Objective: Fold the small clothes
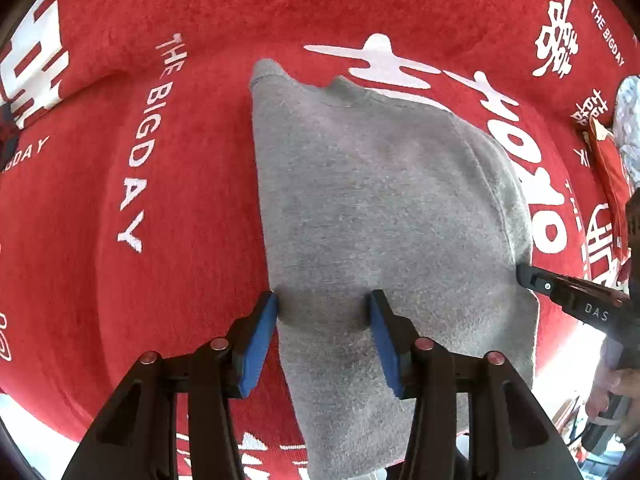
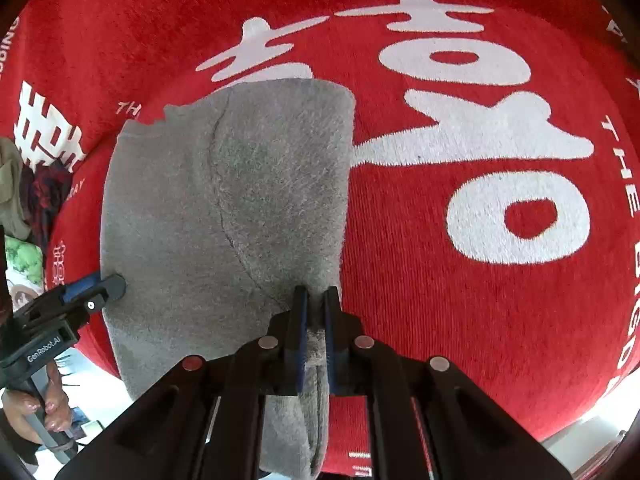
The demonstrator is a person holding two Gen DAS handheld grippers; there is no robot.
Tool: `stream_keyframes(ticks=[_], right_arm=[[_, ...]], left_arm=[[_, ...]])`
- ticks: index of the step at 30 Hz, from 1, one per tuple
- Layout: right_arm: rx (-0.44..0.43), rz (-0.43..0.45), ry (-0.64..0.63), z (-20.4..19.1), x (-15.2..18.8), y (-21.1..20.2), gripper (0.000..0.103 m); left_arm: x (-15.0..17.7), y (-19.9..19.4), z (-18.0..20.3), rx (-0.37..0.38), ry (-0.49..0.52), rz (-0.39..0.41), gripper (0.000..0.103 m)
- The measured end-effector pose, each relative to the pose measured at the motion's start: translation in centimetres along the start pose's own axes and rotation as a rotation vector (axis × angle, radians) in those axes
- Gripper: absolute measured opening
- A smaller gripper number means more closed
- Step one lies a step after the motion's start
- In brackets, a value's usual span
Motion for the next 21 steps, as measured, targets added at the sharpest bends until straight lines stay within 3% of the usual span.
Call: stream_keyframes(ticks=[5,11,15,21], right_arm=[[0.028,0.013,0.038,0.3,0.5,-0.8,0.009],[0.126,0.052,0.090,1.1,1.7,-3.1,0.009],[0.109,0.100,0.128,1.0,2.4,-5.2,0.009],[0.061,0.104,0.064,-1.6,2.5,-5.2,0.009]], left_arm=[[-0.1,-0.1,0.0,-0.009,0.021,-0.007,0.050],[-0.1,-0.1,-0.1,-0.009,0.000,-0.007,0.050],[-0.1,-0.2,0.2,-0.025,0.024,-0.004,0.050],[-0.1,-0.2,0.2,-0.030,0.019,-0.008,0.050]])
Point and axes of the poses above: each gripper's, at about its wrist camera, not at the fingertips, and y roughly the way its jaws point, z to its right, x to its underside, the point moved 4 cm from there along y, roughly the way its jaws point, and after that the axes turned 2 degrees about z, right-handed, at the moved point
